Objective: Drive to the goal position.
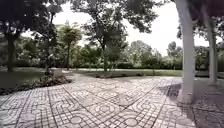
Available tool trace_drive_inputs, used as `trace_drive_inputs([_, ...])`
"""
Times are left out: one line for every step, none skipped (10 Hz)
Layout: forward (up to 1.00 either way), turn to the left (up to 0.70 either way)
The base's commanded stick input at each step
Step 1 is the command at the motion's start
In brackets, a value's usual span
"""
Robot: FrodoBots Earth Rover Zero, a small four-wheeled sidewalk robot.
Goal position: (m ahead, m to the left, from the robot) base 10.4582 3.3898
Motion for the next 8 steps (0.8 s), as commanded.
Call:
trace_drive_inputs([1.0, 0.27])
trace_drive_inputs([1.0, 0.27])
trace_drive_inputs([1.0, 0.27])
trace_drive_inputs([1.0, 0.27])
trace_drive_inputs([1.0, 0.27])
trace_drive_inputs([1.0, 0.27])
trace_drive_inputs([1.0, 0.0])
trace_drive_inputs([1.0, 0.0])
